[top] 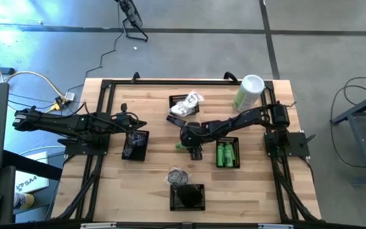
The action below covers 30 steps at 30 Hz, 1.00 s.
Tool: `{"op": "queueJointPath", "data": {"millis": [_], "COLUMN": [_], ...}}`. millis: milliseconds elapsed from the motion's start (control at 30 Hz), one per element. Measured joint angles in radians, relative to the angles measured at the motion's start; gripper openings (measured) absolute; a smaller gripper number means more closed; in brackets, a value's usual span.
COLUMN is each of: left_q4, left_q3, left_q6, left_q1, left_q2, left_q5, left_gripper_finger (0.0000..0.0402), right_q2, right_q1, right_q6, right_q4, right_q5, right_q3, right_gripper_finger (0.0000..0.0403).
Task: Pick & Place Travel size toiletries
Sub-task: Put the green bottle into the middle right black bin
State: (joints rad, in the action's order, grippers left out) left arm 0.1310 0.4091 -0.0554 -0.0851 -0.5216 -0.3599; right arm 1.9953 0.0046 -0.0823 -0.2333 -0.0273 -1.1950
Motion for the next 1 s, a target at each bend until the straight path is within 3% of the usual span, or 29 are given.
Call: {"op": "queueJointPath", "data": {"millis": [433,700,1000], "left_q4": [0.000,0.007,0.011], "left_q3": [0.000,0.000,0.000], "left_q6": [0.000,0.000,0.000], "left_q1": [0.000,0.000,0.000], "left_q2": [0.000,0.000,-0.006], "left_q5": [0.000,0.000,0.000], "left_gripper_finger": [0.0010,0.0010,0.0010], "right_q2": [-0.153,-0.307,-0.478], "right_q1": [0.001,0.010,0.073], "right_q6": [0.241,0.482,0.680], "right_q4": [-0.045,-0.279,-0.633], "right_q5": [0.060,0.059,0.156], "right_q3": [-0.001,-0.001,0.000], "right_gripper_finger": [0.0172,0.0173,0.0173]}}
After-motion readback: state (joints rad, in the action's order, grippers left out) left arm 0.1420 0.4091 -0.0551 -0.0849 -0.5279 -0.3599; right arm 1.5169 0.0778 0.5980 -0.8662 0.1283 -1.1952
